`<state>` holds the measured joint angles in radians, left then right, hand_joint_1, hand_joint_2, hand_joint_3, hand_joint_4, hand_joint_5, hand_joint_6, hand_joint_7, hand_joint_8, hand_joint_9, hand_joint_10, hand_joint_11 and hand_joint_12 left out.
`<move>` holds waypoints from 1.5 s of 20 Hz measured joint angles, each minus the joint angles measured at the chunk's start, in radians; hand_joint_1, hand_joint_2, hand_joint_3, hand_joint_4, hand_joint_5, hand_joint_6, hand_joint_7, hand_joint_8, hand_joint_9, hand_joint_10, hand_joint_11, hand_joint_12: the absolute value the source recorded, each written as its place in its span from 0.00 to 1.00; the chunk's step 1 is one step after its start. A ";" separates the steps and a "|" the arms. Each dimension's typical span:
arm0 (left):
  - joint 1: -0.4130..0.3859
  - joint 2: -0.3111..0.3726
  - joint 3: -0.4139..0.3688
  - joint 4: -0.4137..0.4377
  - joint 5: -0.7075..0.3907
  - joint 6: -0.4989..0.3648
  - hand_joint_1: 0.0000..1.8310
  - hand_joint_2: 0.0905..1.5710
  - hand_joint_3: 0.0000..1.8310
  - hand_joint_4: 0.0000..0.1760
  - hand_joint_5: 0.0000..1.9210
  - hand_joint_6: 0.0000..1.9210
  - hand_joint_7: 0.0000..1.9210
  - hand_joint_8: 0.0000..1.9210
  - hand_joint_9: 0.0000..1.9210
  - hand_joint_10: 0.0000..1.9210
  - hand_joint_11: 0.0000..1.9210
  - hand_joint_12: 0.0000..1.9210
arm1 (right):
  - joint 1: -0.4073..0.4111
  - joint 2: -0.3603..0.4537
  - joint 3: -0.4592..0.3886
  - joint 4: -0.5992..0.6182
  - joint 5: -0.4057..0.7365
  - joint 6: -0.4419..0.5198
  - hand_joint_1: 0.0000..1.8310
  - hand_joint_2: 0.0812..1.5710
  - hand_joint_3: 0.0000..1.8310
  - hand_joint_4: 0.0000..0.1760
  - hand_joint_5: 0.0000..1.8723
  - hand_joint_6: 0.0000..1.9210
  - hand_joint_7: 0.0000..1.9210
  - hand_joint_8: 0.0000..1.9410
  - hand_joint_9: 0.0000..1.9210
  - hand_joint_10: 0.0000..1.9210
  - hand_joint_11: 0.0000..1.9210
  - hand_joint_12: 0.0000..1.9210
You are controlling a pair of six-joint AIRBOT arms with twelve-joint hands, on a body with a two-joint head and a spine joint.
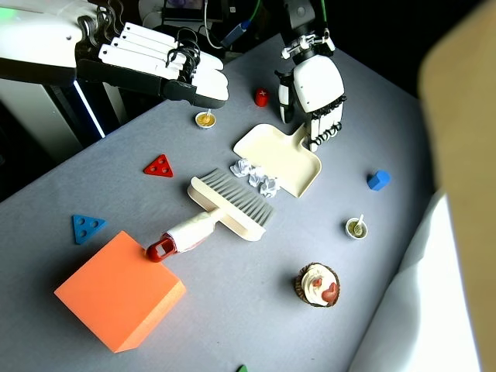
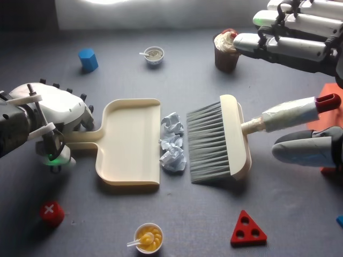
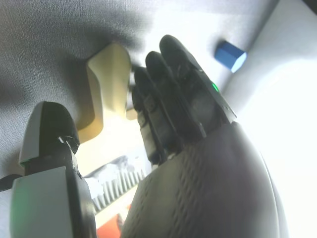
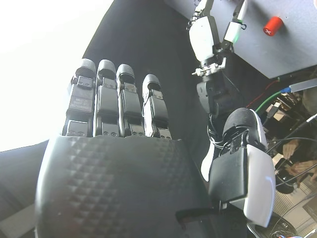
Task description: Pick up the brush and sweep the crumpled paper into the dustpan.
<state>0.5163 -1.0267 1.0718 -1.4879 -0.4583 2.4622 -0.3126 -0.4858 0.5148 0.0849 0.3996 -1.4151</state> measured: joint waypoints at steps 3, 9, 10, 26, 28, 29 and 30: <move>0.000 0.000 0.000 0.000 -0.001 0.000 0.66 0.62 0.00 0.00 0.42 0.01 0.39 0.01 0.36 0.01 0.34 0.03 | 0.000 0.000 0.000 0.000 0.000 0.000 0.00 0.63 0.00 0.00 0.06 0.00 0.06 0.00 0.06 0.00 0.05 0.00; 0.000 0.000 0.000 0.000 -0.002 -0.002 0.65 0.63 0.00 0.00 0.44 0.00 0.40 0.00 0.35 0.00 0.33 0.03 | 0.000 0.000 0.000 0.000 0.000 0.000 0.00 0.63 0.00 0.00 0.06 0.00 0.06 0.00 0.06 0.00 0.04 0.00; 0.000 0.000 -0.002 0.000 -0.004 -0.002 0.65 0.63 0.00 0.00 0.44 0.00 0.40 0.00 0.36 0.01 0.33 0.03 | 0.000 0.000 0.000 0.000 0.000 0.000 0.00 0.63 0.00 0.00 0.05 0.00 0.06 0.00 0.05 0.00 0.04 0.00; -0.002 -0.005 -0.010 0.000 -0.030 -0.008 0.67 0.66 0.00 0.00 0.58 0.44 0.56 0.28 0.47 0.00 0.38 0.04 | 0.000 0.000 0.000 -0.002 0.002 0.000 0.00 0.63 0.00 0.00 0.04 0.00 0.04 0.00 0.04 0.00 0.03 0.00; -0.001 -0.005 -0.010 -0.001 -0.030 -0.012 0.69 0.66 0.00 0.00 0.57 0.48 0.56 0.35 0.50 0.00 0.42 0.06 | 0.000 0.000 0.000 -0.002 0.003 0.000 0.00 0.63 0.00 0.00 0.05 0.00 0.05 0.00 0.05 0.00 0.04 0.00; -0.001 -0.005 -0.010 -0.003 -0.031 -0.018 0.69 0.65 0.00 0.00 0.58 0.47 0.58 0.31 0.52 0.00 0.45 0.07 | 0.000 0.000 0.000 -0.002 0.004 0.000 0.00 0.63 0.00 0.00 0.05 0.00 0.05 0.00 0.05 0.00 0.04 0.00; -0.001 -0.005 -0.010 -0.008 -0.032 -0.022 0.69 0.65 0.00 0.00 0.59 0.47 0.58 0.30 0.53 0.00 0.46 0.07 | 0.000 0.000 0.000 -0.002 0.004 0.000 0.00 0.63 0.00 0.00 0.05 0.00 0.05 0.00 0.05 0.00 0.05 0.01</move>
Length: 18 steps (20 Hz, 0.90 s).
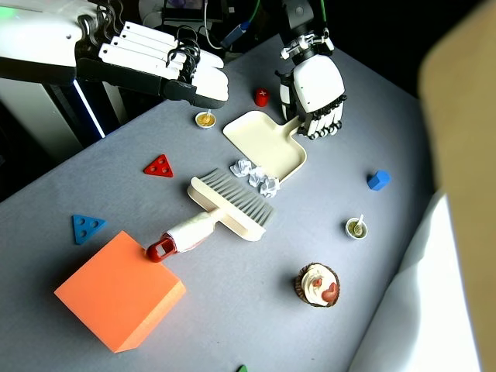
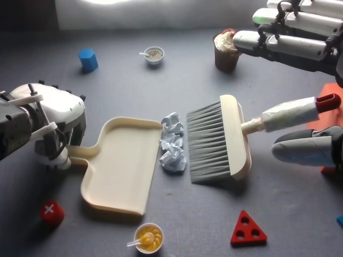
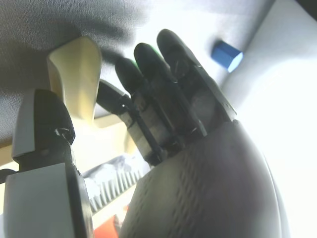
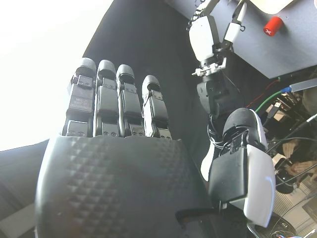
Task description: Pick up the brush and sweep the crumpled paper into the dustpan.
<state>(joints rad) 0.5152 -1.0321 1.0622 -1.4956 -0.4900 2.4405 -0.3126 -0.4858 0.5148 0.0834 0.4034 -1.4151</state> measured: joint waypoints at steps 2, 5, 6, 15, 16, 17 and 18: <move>0.000 0.000 0.000 0.000 0.000 0.000 0.69 0.65 0.00 0.00 0.59 0.46 0.58 0.30 0.51 0.00 0.45 0.07 | 0.000 0.000 -0.001 -0.001 0.001 0.000 0.00 0.63 0.00 0.00 0.04 0.00 0.05 0.00 0.05 0.00 0.04 0.00; 0.000 0.000 0.000 0.000 0.000 0.000 0.69 0.66 0.00 0.00 0.59 0.47 0.57 0.31 0.52 0.00 0.46 0.07 | 0.000 0.000 -0.002 -0.001 0.002 0.000 0.00 0.63 0.00 0.00 0.06 0.01 0.06 0.00 0.06 0.01 0.05 0.01; 0.000 0.000 0.000 0.000 -0.001 0.000 0.69 0.66 0.00 0.00 0.59 0.47 0.57 0.31 0.52 0.00 0.46 0.07 | 0.000 0.000 -0.002 -0.001 0.002 0.000 0.00 0.63 0.00 0.00 0.06 0.01 0.06 0.00 0.06 0.01 0.05 0.01; -0.016 0.000 0.007 0.014 0.003 0.005 0.70 0.64 0.00 0.00 0.61 0.43 0.60 0.27 0.53 0.00 0.48 0.05 | 0.000 0.000 -0.002 -0.001 0.003 0.000 0.00 0.63 0.00 0.00 0.04 0.00 0.05 0.00 0.05 0.00 0.05 0.00; -0.021 -0.001 0.009 0.015 0.003 0.006 0.70 0.64 0.00 0.00 0.61 0.43 0.60 0.27 0.53 0.00 0.47 0.04 | 0.000 0.000 -0.002 0.000 0.003 0.000 0.00 0.63 0.00 0.00 0.05 0.00 0.06 0.00 0.06 0.00 0.05 0.01; -0.022 -0.001 0.010 0.019 0.003 0.006 0.70 0.64 0.00 0.00 0.61 0.44 0.62 0.24 0.54 0.00 0.47 0.04 | 0.000 0.000 -0.002 -0.001 0.003 0.000 0.00 0.63 0.00 0.00 0.04 0.00 0.05 0.00 0.05 0.00 0.04 0.00; -0.026 -0.001 0.010 0.020 0.003 0.006 0.70 0.64 0.00 0.00 0.61 0.44 0.62 0.23 0.54 0.00 0.48 0.04 | 0.000 0.000 -0.002 -0.001 0.003 0.000 0.00 0.63 0.00 0.00 0.05 0.00 0.06 0.00 0.06 0.00 0.04 0.00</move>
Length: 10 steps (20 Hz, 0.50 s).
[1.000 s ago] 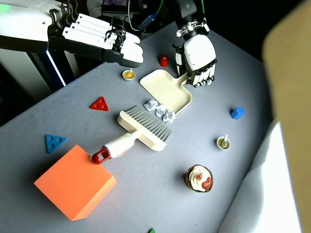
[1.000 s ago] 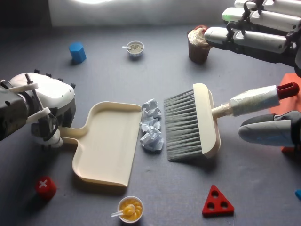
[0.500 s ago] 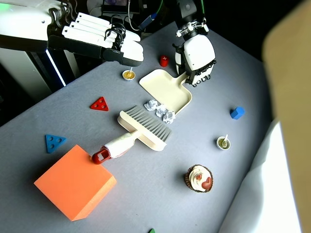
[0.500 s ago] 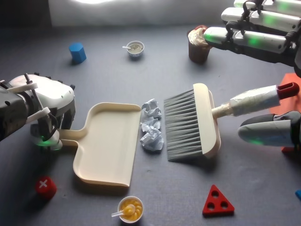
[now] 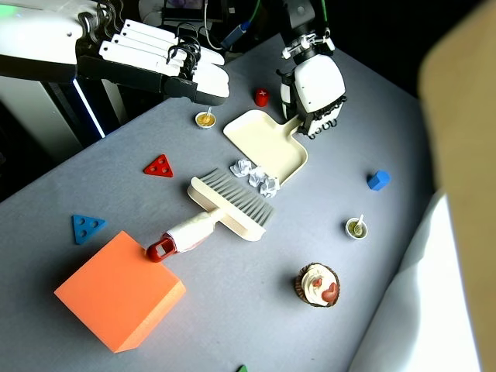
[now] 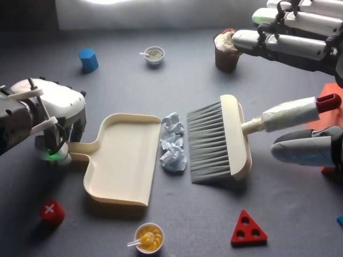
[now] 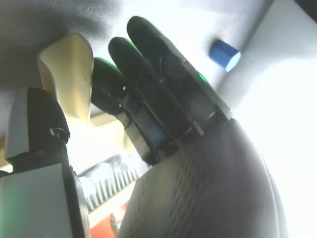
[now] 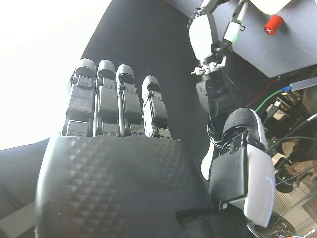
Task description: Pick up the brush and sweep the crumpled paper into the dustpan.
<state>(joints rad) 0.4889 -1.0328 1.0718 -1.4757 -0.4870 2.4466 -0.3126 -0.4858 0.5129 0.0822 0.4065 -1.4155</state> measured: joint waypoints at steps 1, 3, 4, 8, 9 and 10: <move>-0.004 0.000 0.000 0.002 0.000 0.001 0.70 0.64 0.00 0.00 0.61 0.42 0.63 0.22 0.54 0.00 0.49 0.04 | 0.000 0.000 0.000 0.000 0.000 0.000 0.00 0.63 0.00 0.00 0.05 0.00 0.05 0.00 0.05 0.00 0.04 0.00; -0.013 0.000 0.000 0.011 0.000 -0.002 0.70 0.64 0.00 0.00 0.62 0.42 0.63 0.22 0.54 0.00 0.49 0.04 | 0.000 0.000 0.000 0.000 0.000 0.000 0.00 0.63 0.00 0.00 0.04 0.00 0.05 0.00 0.05 0.00 0.04 0.00; -0.015 0.000 0.000 0.021 0.000 -0.006 0.70 0.63 0.00 0.00 0.62 0.42 0.63 0.22 0.54 0.00 0.49 0.04 | 0.000 0.000 0.000 0.000 0.000 0.000 0.00 0.63 0.00 0.00 0.05 0.00 0.05 0.00 0.05 0.00 0.04 0.00; -0.030 0.000 0.002 0.072 0.001 -0.030 0.70 0.63 0.00 0.00 0.62 0.41 0.63 0.23 0.53 0.00 0.49 0.04 | 0.000 0.000 0.000 0.000 0.000 0.000 0.00 0.63 0.00 0.00 0.06 0.00 0.06 0.00 0.06 0.00 0.05 0.00; -0.030 0.000 0.003 0.083 0.001 -0.040 0.70 0.63 0.00 0.00 0.62 0.41 0.63 0.23 0.54 0.00 0.49 0.04 | 0.000 0.000 0.000 -0.001 0.000 0.000 0.00 0.63 0.00 0.00 0.06 0.00 0.06 0.00 0.06 0.00 0.05 0.01; -0.030 0.000 0.003 0.097 0.002 -0.051 0.70 0.63 0.00 0.00 0.62 0.41 0.63 0.23 0.54 0.00 0.49 0.04 | 0.000 0.000 0.000 -0.005 0.000 -0.007 0.00 0.63 0.00 0.00 0.06 0.00 0.06 0.00 0.06 0.00 0.05 0.01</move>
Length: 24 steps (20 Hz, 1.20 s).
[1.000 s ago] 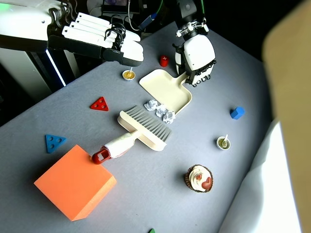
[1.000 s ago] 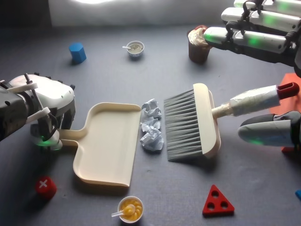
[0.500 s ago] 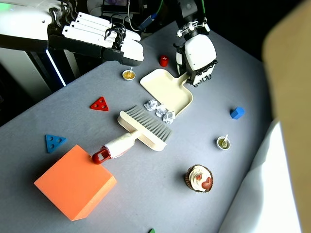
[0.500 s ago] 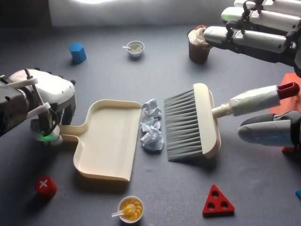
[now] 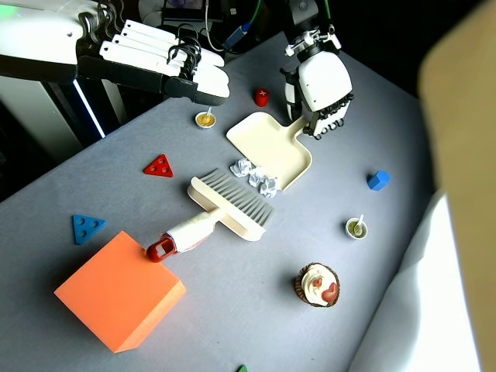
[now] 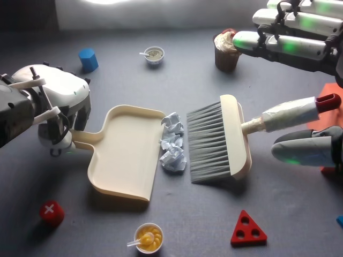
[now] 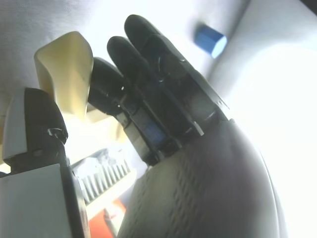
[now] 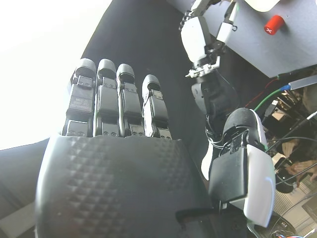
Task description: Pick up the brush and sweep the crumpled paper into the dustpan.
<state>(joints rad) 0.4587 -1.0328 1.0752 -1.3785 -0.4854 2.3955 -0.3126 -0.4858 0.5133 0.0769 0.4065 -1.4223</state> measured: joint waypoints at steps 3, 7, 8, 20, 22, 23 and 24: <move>-0.001 0.000 0.001 0.013 0.002 -0.016 0.70 0.63 0.00 0.00 0.63 0.40 0.62 0.24 0.53 0.00 0.50 0.04 | 0.000 -0.006 0.000 -0.002 0.000 -0.105 0.00 0.63 0.00 0.00 0.05 0.00 0.05 0.00 0.05 0.00 0.04 0.00; -0.008 0.000 0.002 0.017 0.005 -0.018 0.70 0.64 0.00 0.00 0.62 0.41 0.61 0.26 0.54 0.00 0.50 0.04 | -0.014 -0.029 0.003 0.013 0.000 -0.164 0.00 0.64 0.00 0.00 0.05 0.00 0.06 0.00 0.05 0.00 0.04 0.00; -0.010 0.000 0.002 0.016 0.005 -0.019 0.70 0.63 0.00 0.00 0.62 0.40 0.63 0.23 0.54 0.00 0.50 0.04 | -0.018 -0.039 0.009 0.014 0.003 -0.181 0.00 0.64 0.00 0.00 0.05 0.00 0.05 0.00 0.05 0.00 0.04 0.00; -0.019 0.003 -0.002 0.014 0.010 -0.027 0.70 0.63 0.00 0.00 0.62 0.40 0.63 0.21 0.53 0.00 0.49 0.03 | -0.020 -0.070 0.058 0.020 -0.050 -0.198 0.43 0.62 0.00 0.00 0.03 0.00 0.05 0.00 0.05 0.00 0.06 0.00; -0.020 0.005 -0.002 0.014 0.010 -0.027 0.70 0.63 0.00 0.00 0.63 0.39 0.62 0.25 0.53 0.00 0.49 0.03 | -0.020 -0.063 0.058 0.022 -0.055 -0.198 0.52 0.64 0.00 0.00 0.02 0.00 0.02 0.00 0.02 0.00 0.03 0.00; -0.022 0.005 -0.002 0.013 0.010 -0.027 0.70 0.63 0.00 0.00 0.63 0.37 0.61 0.26 0.53 0.00 0.49 0.03 | -0.020 -0.063 0.059 0.021 -0.055 -0.200 0.53 0.65 0.00 0.00 0.02 0.00 0.01 0.00 0.01 0.00 0.03 0.00; -0.023 0.005 -0.002 0.015 0.010 -0.027 0.70 0.63 0.00 0.00 0.63 0.38 0.61 0.26 0.53 0.00 0.48 0.02 | -0.020 -0.063 0.063 0.021 -0.058 -0.201 0.58 0.66 0.00 0.00 0.02 0.00 0.02 0.00 0.02 0.00 0.04 0.00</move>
<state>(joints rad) 0.4362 -1.0275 1.0729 -1.3636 -0.4751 2.3684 -0.3325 -0.5491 0.5762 0.0975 0.3489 -1.6238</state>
